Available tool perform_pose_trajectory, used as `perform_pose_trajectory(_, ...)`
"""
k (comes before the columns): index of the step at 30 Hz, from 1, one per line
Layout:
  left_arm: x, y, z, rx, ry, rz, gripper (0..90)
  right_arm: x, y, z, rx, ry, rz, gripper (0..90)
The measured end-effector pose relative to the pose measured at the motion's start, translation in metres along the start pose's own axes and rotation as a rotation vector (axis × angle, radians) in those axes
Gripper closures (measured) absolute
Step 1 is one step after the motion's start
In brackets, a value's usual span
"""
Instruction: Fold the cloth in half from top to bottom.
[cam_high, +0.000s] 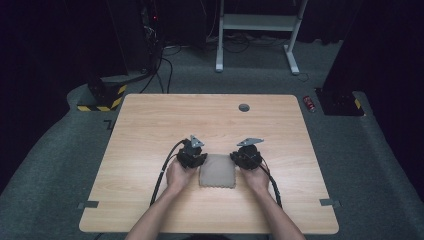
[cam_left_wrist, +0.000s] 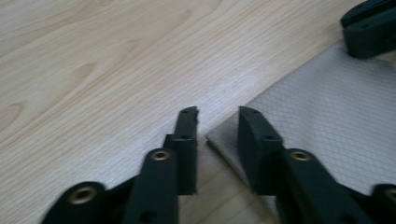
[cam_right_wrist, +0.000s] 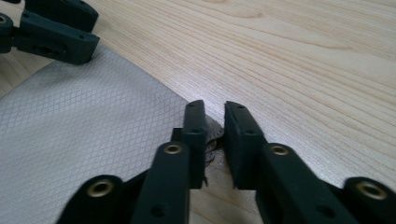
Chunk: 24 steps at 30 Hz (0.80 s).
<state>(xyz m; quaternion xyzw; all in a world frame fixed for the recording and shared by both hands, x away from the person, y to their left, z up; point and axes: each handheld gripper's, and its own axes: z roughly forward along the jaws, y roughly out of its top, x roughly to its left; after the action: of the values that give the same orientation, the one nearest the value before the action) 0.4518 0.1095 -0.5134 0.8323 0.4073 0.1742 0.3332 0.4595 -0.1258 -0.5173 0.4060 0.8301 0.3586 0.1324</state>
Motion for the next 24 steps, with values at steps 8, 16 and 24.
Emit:
perform_pose_trajectory(8,0.006,0.006,0.003,0.012,-0.019,-0.006,88.0,-0.002,0.01,0.001,0.017,-0.008,-0.03,88.0)
perform_pose_trajectory(16,0.011,0.008,0.008,-0.008,-0.005,-0.026,88.8,-0.005,0.018,0.005,0.016,-0.036,-0.033,88.0)
perform_pose_trajectory(24,0.011,0.014,0.016,-0.016,0.011,-0.018,88.7,-0.012,0.016,0.011,0.014,-0.049,-0.005,87.7)
